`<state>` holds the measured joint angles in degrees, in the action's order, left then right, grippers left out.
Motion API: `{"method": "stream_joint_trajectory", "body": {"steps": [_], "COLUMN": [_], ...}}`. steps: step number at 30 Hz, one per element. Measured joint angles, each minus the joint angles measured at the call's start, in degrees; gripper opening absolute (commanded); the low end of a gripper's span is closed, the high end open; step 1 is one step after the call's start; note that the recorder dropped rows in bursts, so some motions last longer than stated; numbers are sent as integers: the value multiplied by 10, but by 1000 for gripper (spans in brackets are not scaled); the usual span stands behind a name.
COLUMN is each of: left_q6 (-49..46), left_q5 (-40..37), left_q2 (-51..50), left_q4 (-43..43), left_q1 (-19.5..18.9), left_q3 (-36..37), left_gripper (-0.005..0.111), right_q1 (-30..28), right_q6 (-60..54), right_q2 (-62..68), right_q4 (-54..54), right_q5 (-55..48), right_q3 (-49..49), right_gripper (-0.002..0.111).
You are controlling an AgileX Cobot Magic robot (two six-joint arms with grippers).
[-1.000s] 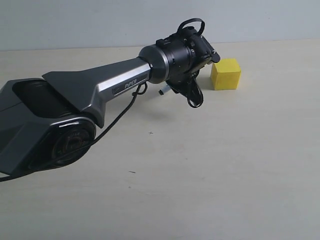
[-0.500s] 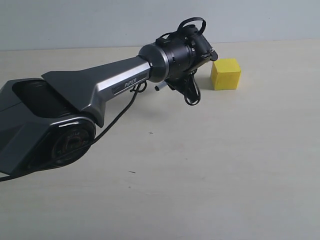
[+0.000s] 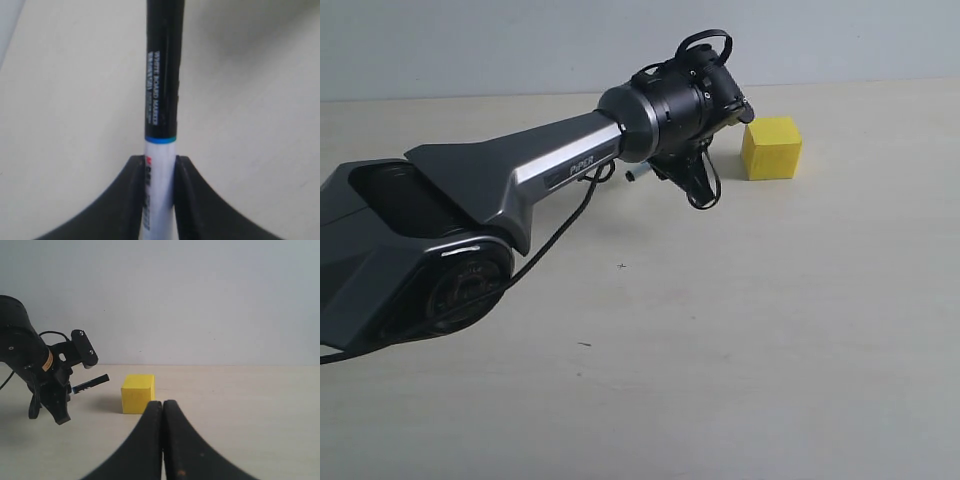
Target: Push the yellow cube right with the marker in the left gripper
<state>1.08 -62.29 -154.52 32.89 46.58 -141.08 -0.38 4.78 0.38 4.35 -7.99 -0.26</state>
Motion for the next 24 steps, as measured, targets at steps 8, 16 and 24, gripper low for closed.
{"method": "stream_joint_trajectory", "body": {"steps": [8,16,24], "left_q6": [5,-11,46], "left_q5": [0,-70,-71], "left_q2": [4,96,184], "left_q4": [-60,-157,-238], "left_q1": [2,-30,-54], "left_q3": [-19,-14,134], "left_gripper": [0,0,0], "right_q1": [0,0,0], "right_q6": [0,0,0], "right_q2": [0,0,0], "right_q4": [0,0,0], "right_q5": [0,0,0], "right_q3": [0,0,0], "right_gripper": [0,0,0]}}
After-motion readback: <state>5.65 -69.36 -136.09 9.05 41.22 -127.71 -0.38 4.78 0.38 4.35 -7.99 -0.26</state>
